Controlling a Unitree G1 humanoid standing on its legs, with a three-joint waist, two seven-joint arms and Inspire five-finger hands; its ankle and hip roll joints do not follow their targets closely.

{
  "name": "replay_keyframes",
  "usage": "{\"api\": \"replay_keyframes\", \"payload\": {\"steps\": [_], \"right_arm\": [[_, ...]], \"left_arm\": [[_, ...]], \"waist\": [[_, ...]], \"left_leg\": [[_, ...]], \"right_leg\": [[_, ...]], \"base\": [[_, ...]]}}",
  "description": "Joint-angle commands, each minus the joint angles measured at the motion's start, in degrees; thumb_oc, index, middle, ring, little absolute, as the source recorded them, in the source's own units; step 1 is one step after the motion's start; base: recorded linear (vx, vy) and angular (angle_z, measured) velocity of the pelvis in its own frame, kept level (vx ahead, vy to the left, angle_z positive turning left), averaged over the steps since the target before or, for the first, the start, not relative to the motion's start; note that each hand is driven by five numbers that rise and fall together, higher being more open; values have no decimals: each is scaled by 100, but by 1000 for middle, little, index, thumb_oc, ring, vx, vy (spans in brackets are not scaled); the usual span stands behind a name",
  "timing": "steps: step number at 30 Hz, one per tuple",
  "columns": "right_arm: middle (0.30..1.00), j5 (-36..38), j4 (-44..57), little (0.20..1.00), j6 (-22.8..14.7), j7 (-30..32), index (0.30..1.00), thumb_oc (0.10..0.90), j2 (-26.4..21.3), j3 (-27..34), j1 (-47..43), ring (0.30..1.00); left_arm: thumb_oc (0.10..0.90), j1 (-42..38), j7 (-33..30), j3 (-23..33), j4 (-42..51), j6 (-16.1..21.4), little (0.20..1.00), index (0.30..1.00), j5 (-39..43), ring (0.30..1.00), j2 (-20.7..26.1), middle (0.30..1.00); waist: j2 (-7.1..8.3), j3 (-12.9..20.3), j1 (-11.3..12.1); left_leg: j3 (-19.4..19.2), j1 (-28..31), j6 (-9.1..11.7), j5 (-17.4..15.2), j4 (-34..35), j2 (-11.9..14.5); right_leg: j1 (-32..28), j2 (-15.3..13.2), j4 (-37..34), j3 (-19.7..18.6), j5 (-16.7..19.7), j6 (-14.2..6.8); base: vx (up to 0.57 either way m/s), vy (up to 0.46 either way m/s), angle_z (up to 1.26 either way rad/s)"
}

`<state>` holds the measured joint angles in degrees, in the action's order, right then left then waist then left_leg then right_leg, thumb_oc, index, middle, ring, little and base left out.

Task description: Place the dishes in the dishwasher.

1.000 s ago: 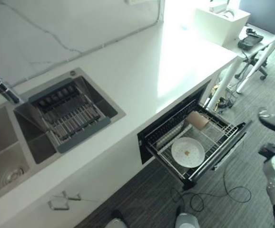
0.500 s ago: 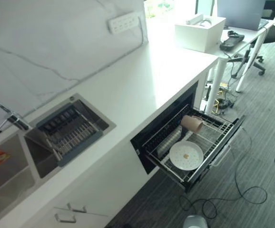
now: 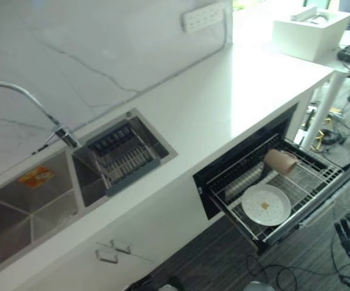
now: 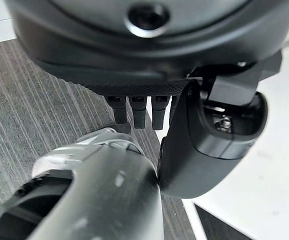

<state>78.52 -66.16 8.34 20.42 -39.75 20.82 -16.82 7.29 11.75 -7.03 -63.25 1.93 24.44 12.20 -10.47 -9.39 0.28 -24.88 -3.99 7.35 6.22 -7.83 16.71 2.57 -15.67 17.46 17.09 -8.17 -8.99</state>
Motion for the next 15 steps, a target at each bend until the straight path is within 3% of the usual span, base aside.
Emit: {"api": "replay_keyframes", "payload": {"steps": [1, 12, 15], "right_arm": [[300, 569, 100, 300, 0, -224, 300, 400, -355, 200, -548, 300], [300, -39, -549, 300, 577, -118, 300, 400, -667, -173, -1220, 300], [300, -106, -581, 300, 583, -116, 300, 400, -709, -273, -1378, 300]], "left_arm": [[800, 101, 4, -272, -59, -95, 900, 900, -79, 900, 112, 900], [800, 405, -83, -380, 91, -140, 900, 900, -14, 900, 37, 900], [800, 411, -91, -346, 75, -136, 900, 900, 43, 900, 47, 900]], "waist": [[108, -106, 101], [-71, -116, 556], [-86, -113, 624]], "left_leg": [[336, 30, 668, -553, -935, 586], [521, -122, 558, -743, -935, 304], [555, -148, 539, -757, -935, 255]], "right_leg": [[-90, 9, -27, 477, -168, 191], [-203, -270, -27, 748, -94, 100], [-239, -317, -27, 820, -88, 80]], "base": [[23, 19, 21], [-3, 51, 16], [-9, 51, 11]]}}
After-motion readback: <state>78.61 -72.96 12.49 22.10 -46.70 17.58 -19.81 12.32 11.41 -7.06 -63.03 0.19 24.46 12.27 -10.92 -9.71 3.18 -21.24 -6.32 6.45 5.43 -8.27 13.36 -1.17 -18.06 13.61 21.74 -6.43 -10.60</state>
